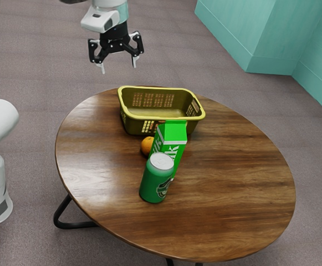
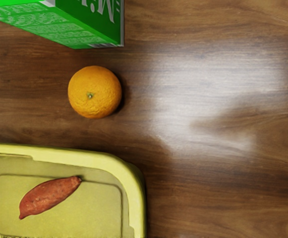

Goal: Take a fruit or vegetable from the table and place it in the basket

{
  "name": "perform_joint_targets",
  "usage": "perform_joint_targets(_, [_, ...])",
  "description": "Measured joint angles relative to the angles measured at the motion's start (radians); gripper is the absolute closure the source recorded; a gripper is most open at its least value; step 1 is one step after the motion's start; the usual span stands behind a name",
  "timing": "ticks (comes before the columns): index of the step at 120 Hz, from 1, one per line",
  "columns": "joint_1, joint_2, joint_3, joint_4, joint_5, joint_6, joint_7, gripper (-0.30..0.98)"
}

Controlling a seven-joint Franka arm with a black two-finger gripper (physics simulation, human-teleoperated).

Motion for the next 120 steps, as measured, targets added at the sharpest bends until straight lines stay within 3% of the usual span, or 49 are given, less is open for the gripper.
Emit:
perform_joint_targets(38, [0.064, -0.011, 0.018, -0.120, 0.001, 0.037, 0.010, 0.00])
perform_joint_targets(62, [0.114, -0.115, 0.044, -0.199, -0.032, 0.125, 0.010, 0.00])
perform_joint_targets(101, [0.165, -0.204, -0.021, -0.364, -0.043, 0.250, 0.008, 0.00])
perform_joint_targets(120, [0.113, -0.213, -0.061, -0.376, -0.052, 0.277, -0.005, 0.00])
